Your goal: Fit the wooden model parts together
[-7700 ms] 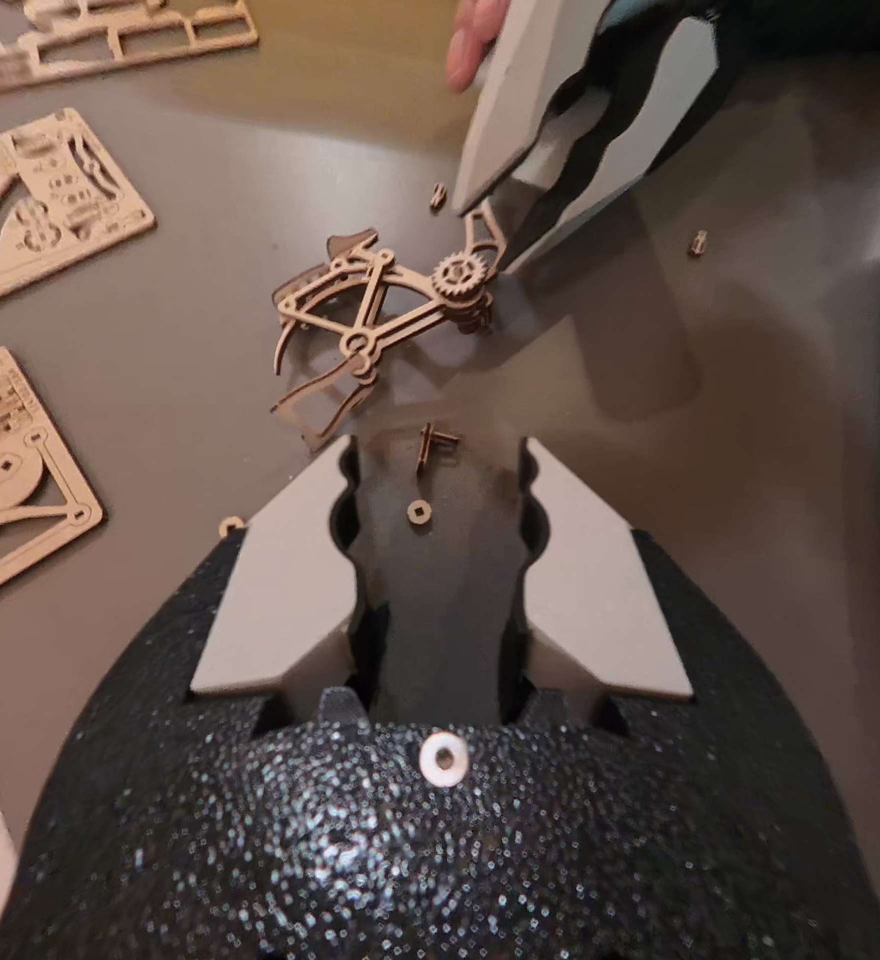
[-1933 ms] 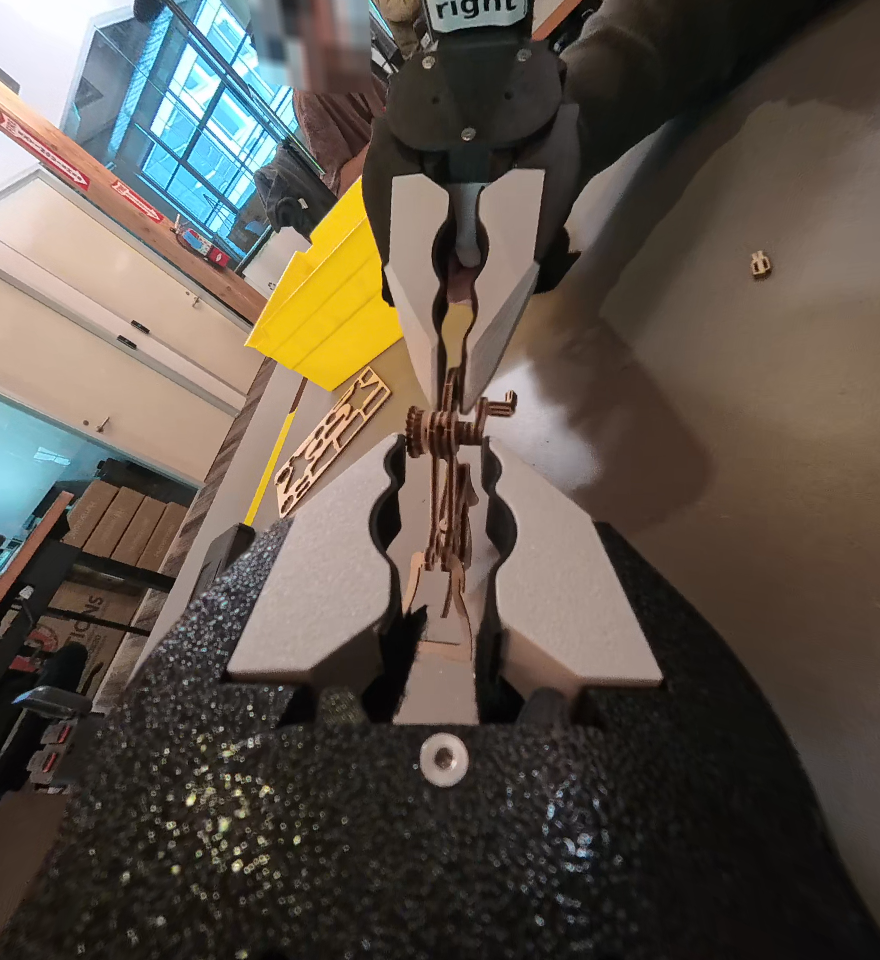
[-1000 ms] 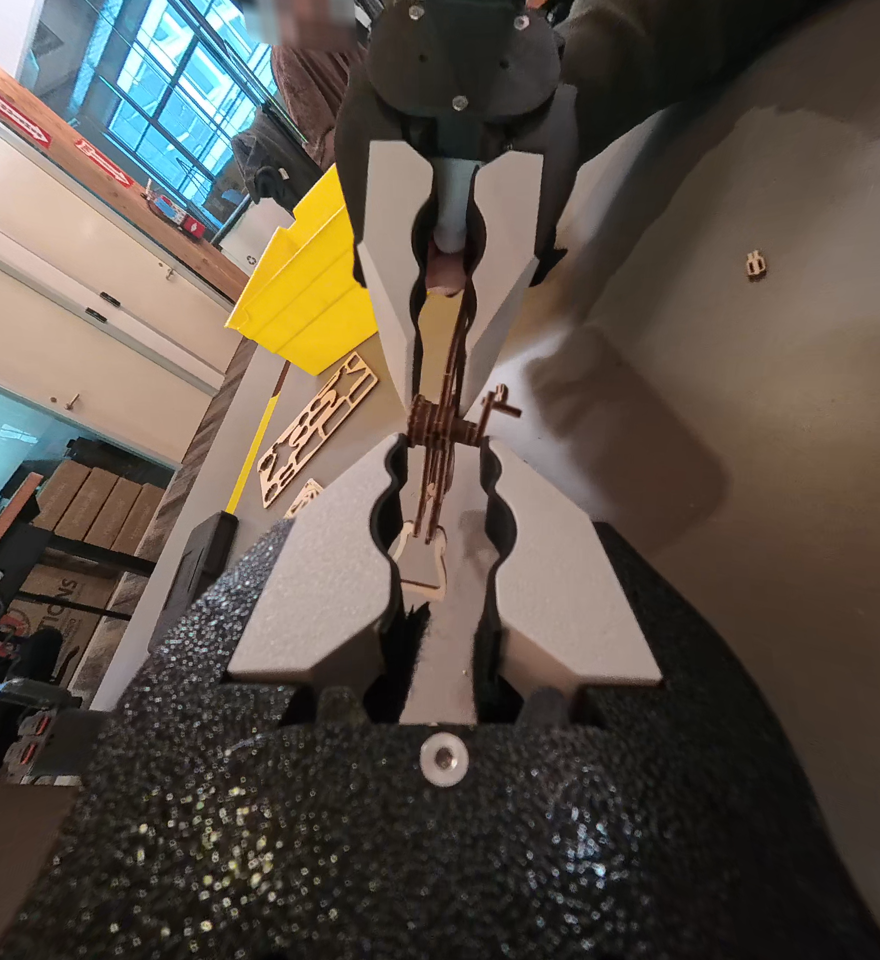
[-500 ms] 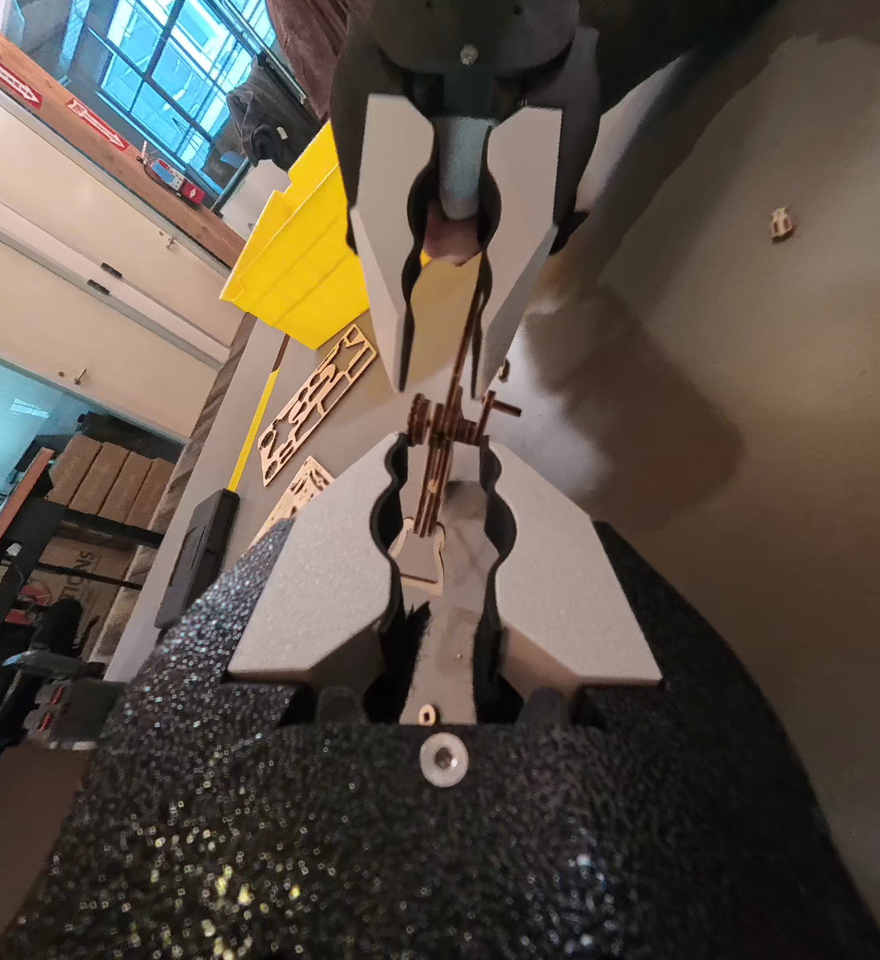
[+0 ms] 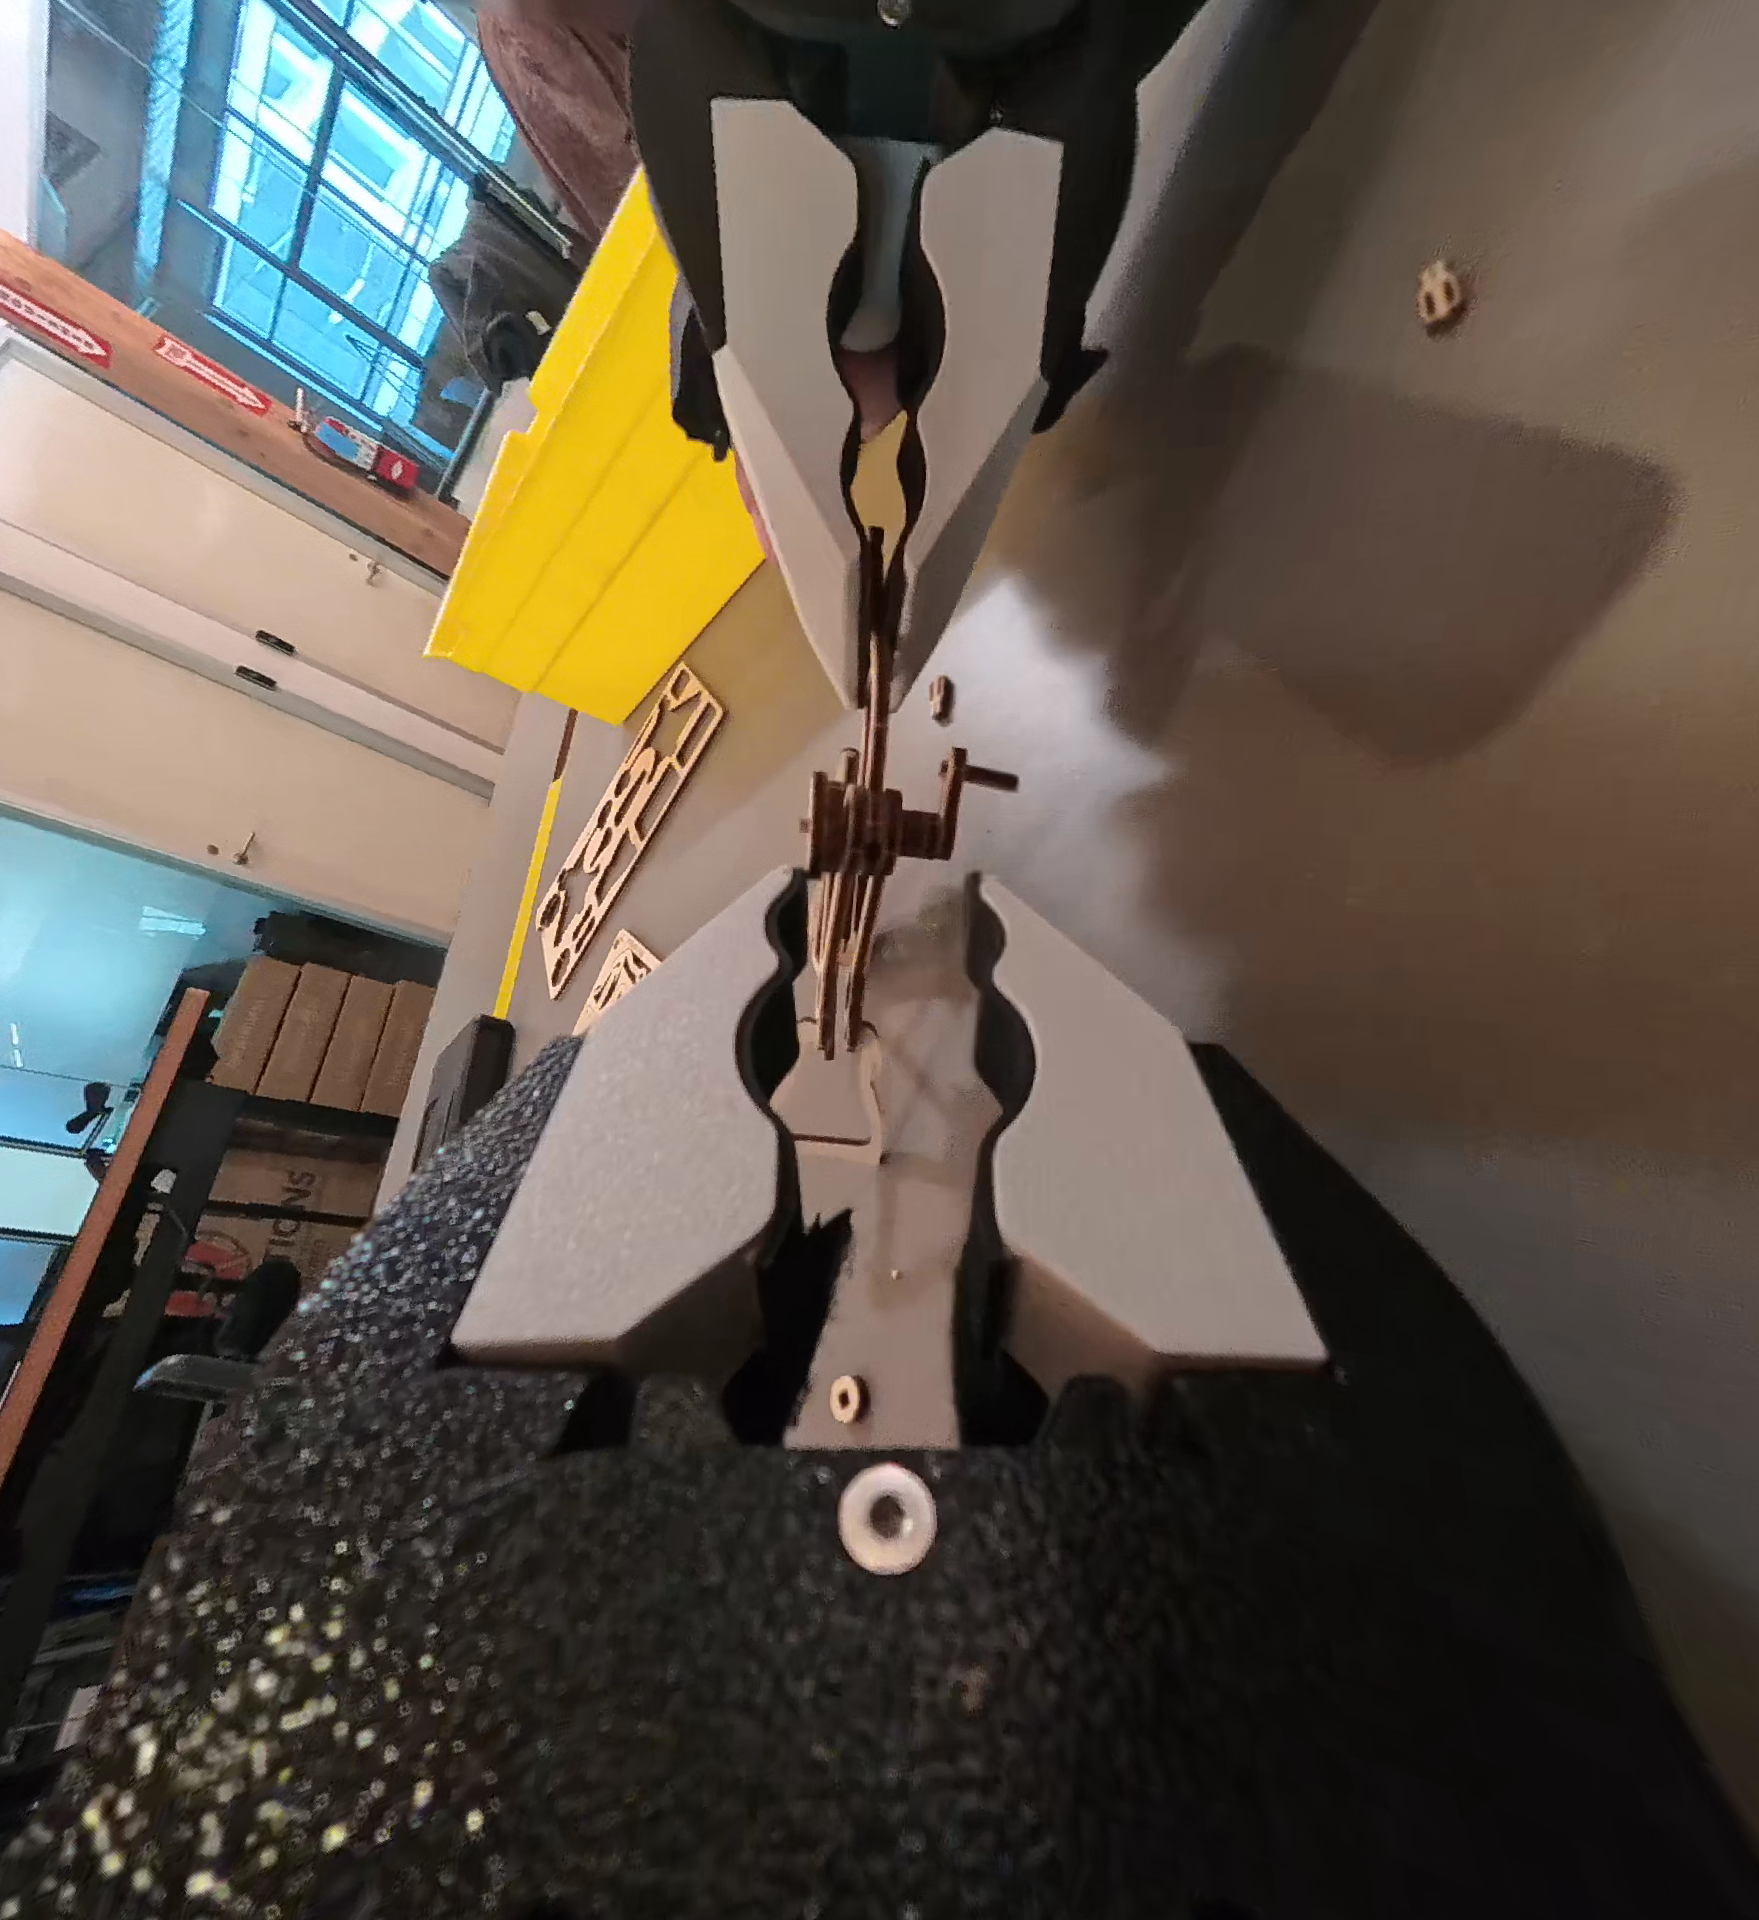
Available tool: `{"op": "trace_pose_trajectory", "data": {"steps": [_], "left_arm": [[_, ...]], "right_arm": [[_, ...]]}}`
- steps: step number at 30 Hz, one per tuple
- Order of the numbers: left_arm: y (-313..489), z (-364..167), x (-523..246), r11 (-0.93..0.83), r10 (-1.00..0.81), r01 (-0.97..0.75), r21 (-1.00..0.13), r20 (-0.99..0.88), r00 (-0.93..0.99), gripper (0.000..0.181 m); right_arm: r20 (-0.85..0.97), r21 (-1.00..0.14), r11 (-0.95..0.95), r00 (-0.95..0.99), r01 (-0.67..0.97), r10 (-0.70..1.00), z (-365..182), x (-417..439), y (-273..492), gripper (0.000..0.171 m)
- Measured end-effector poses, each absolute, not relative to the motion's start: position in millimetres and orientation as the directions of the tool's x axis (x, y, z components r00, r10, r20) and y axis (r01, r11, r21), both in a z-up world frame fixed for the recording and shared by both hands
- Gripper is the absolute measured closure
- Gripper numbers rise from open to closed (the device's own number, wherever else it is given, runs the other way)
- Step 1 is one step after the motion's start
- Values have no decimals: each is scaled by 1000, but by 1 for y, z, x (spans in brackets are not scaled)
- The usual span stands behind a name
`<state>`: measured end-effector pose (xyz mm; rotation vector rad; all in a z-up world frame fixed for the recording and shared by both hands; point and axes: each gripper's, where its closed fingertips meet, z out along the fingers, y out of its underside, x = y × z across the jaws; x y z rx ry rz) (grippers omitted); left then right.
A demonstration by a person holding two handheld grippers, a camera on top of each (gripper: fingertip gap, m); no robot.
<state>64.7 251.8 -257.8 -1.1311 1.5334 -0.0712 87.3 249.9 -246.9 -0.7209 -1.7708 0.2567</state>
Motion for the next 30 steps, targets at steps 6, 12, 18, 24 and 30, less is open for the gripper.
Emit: {"op": "trace_pose_trajectory", "data": {"steps": [6,12,18,24,30], "left_arm": [[246,-261,64,540,-695,-568,-621,-710,114,132],[246,-251,69,563,-672,-540,-625,-727,141,116],[255,-254,71,602,-563,-612,-513,-816,131,135],[257,-245,71,618,-498,-623,-480,-852,161,154],[258,-247,70,609,-503,-640,-469,-852,145,155]], "right_arm": [[838,-470,819,-124,330,531,-245,92,252,171],[851,-463,831,-107,309,515,-240,90,250,171],[832,-502,815,-98,289,547,-237,87,246,171],[813,-539,796,-78,274,577,-233,84,244,171],[805,-548,788,-79,282,588,-235,84,245,171]]}}
